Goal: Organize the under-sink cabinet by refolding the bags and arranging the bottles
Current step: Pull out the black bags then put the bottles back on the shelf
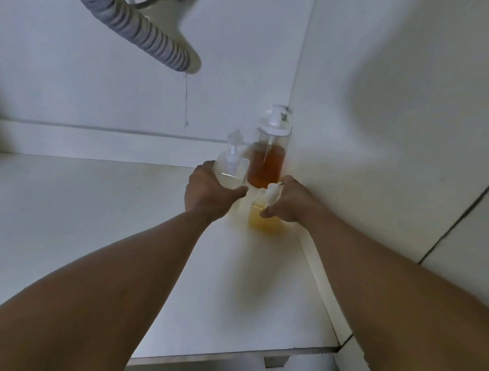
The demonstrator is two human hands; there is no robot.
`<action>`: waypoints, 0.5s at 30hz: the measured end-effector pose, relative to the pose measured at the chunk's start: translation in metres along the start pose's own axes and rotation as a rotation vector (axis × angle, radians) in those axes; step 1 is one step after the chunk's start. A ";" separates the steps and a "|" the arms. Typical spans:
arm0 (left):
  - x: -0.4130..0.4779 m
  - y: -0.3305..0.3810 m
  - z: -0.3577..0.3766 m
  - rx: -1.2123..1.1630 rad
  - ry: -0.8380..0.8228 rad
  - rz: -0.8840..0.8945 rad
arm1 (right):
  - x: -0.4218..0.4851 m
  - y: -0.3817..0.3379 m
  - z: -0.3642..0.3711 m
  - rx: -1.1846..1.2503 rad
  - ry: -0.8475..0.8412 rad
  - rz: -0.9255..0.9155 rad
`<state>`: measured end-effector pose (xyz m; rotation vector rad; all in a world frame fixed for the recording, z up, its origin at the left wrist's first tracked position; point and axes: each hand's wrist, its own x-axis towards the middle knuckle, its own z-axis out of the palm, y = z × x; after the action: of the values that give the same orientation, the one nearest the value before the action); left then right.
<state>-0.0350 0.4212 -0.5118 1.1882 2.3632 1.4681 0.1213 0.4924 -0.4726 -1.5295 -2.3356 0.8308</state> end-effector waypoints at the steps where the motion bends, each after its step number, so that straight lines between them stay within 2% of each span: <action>1: 0.003 -0.002 0.004 0.015 -0.002 0.000 | 0.005 -0.001 0.001 -0.013 -0.001 -0.002; 15: 0.016 -0.019 0.026 0.018 -0.031 -0.012 | 0.025 -0.013 -0.008 -0.101 -0.120 0.074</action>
<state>-0.0443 0.4461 -0.5360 1.1899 2.3643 1.4163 0.1042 0.5134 -0.4615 -1.6588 -2.4535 0.8569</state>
